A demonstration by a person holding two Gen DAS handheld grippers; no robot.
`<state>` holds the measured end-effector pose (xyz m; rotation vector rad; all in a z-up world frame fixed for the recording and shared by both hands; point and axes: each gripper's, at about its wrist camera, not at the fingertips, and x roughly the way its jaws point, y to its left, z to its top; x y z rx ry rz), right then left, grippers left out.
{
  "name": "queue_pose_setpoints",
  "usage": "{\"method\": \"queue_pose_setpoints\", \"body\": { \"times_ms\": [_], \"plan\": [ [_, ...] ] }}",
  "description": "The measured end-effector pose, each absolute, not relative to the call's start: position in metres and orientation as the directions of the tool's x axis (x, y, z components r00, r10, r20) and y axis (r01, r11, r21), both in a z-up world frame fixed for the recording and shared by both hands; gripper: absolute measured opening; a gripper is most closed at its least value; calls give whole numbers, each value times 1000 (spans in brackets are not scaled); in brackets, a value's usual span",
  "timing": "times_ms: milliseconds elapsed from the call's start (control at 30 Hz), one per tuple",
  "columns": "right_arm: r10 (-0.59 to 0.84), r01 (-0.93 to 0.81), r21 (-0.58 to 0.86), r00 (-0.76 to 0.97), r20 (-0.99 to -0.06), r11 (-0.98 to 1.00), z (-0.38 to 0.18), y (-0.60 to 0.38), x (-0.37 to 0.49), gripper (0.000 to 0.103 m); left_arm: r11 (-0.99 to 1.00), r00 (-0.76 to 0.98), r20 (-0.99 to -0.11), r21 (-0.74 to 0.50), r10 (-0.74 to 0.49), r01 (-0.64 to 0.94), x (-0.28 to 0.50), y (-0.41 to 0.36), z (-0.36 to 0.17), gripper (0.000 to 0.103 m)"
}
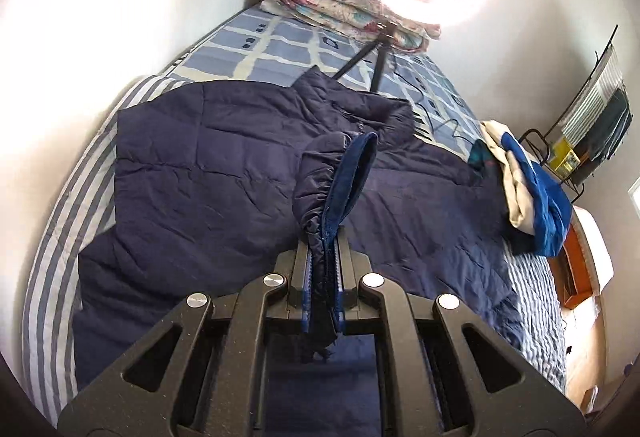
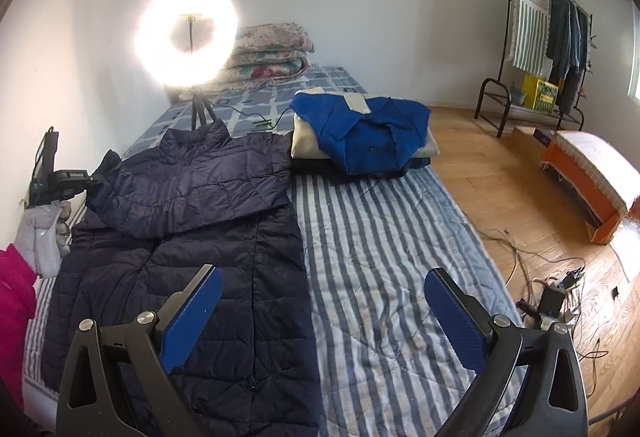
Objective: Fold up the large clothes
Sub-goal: 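Fold the held sleeve across the jacket body with the left tool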
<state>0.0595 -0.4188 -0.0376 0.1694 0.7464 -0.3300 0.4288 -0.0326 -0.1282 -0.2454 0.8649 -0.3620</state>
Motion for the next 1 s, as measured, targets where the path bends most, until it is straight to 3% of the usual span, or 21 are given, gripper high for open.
{"method": "queue_pose_setpoints", "body": {
  "times_ms": [400,867,900,1000],
  "plan": [
    [-158,308,77,668,-727,948,-48,-403,76,102,912,611,-680,-345,-405,220,478,-15,-153,7],
    [-140,297,73,634,-760,952,-60,-397,97,101,934,578,-746,-345,-332,92,520,-6,-205,7],
    [-138,296,74,634,-761,952,-60,-397,98,101,940,571,-759,-335,-313,71,521,-4,-208,8],
    [-138,291,71,636,-759,954,-60,-395,97,101,964,583,-779,-266,-229,23,520,-1,-208,26]
  ]
}}
